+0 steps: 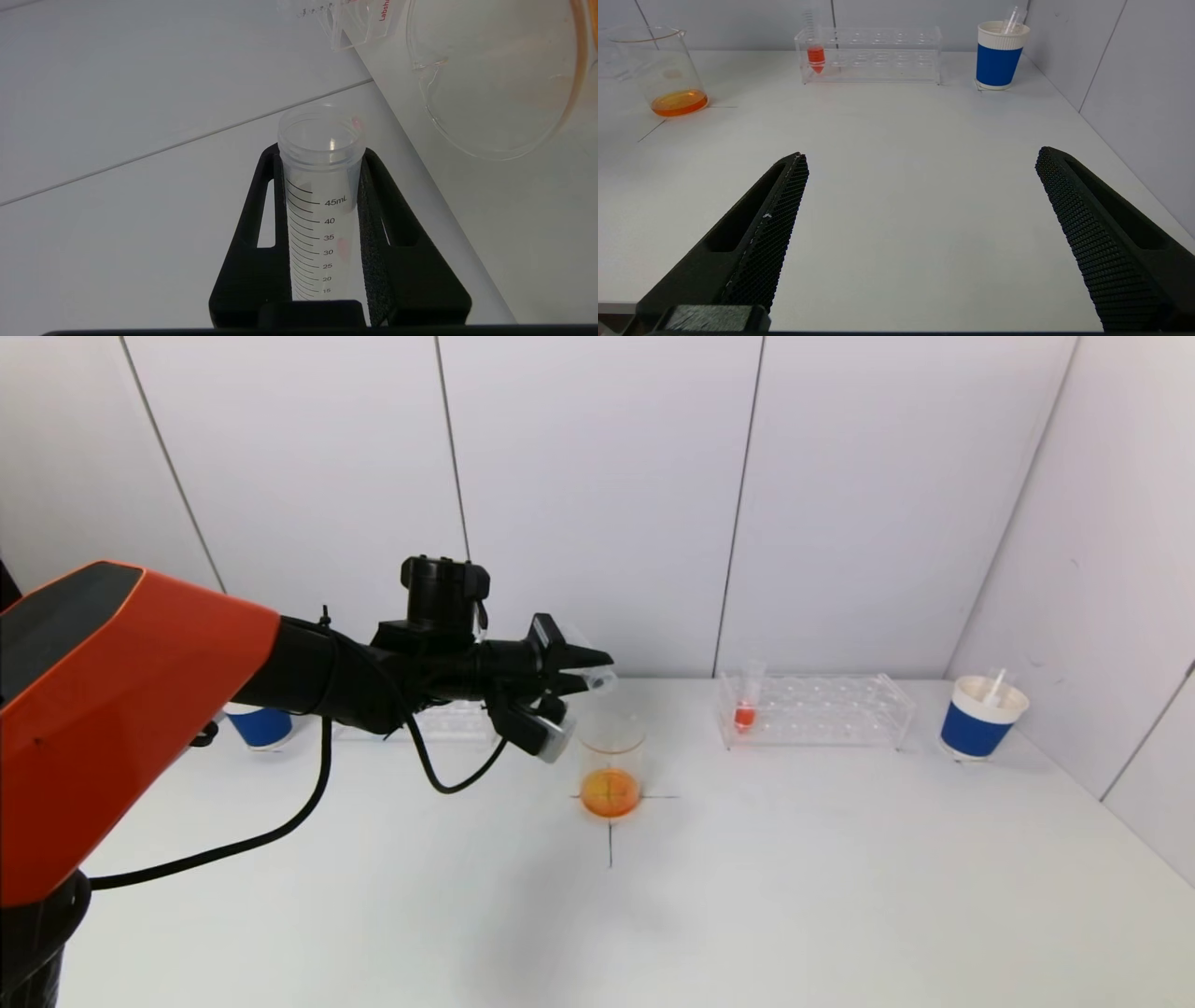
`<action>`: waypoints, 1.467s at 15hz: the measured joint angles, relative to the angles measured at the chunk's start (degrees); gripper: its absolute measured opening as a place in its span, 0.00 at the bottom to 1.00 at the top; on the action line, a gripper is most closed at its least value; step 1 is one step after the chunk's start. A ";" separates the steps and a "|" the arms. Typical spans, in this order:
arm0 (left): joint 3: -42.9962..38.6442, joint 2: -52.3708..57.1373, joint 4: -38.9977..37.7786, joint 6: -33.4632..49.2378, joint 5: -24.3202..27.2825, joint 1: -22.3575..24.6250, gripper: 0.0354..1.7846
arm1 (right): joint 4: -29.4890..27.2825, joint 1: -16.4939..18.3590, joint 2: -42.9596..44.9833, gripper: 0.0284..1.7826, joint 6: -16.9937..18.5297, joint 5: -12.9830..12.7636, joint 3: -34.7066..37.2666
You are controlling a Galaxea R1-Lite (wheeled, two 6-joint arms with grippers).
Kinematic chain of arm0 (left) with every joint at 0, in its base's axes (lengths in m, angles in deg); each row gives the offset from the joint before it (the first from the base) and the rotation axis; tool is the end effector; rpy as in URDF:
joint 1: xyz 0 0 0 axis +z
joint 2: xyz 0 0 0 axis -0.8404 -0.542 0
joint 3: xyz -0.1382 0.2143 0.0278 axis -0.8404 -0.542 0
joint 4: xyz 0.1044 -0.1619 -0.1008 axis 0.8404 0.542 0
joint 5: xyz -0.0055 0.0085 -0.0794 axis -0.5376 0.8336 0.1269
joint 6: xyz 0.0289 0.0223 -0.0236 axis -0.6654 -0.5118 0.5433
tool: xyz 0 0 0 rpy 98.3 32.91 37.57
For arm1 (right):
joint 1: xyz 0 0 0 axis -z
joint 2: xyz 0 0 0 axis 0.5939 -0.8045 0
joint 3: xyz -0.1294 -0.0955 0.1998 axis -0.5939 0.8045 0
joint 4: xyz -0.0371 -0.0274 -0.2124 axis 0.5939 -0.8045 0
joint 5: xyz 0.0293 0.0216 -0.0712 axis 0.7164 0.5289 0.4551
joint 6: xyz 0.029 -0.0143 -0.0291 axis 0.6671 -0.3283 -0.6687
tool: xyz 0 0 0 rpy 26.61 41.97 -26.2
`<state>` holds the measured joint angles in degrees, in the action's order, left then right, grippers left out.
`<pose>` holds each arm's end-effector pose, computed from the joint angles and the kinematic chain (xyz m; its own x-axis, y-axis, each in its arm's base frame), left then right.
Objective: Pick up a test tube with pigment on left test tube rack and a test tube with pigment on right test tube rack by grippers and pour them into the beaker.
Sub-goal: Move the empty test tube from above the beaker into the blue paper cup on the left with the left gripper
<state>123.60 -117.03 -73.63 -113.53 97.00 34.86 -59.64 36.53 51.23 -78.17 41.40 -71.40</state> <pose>0.4073 -0.1976 0.1031 0.4301 -0.8745 -0.2244 -0.0883 -0.2881 0.9535 0.0707 -0.0001 0.0755 1.0000 -0.0003 0.0009 0.0003 0.9999 0.0122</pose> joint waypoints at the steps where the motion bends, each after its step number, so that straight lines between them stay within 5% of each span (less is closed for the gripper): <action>1: -0.27 0.16 -0.07 0.11 -0.12 0.00 0.23 | 0.00 0.00 0.00 0.99 -0.02 0.00 0.00; 5: -1.38 1.24 -0.27 3.22 0.00 0.24 0.23 | 0.00 0.00 0.00 0.99 0.00 -0.02 0.00; 13: -2.69 2.95 -10.91 22.63 -1.06 0.00 0.23 | 0.00 0.00 0.00 0.99 0.00 0.00 0.00; 22: -2.89 8.48 -18.27 51.93 -18.36 0.46 0.23 | 0.00 0.00 0.00 0.99 -0.02 0.00 0.00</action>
<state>120.71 -108.55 -91.90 -61.60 78.64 35.32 -59.64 36.53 51.23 -78.19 41.40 -71.40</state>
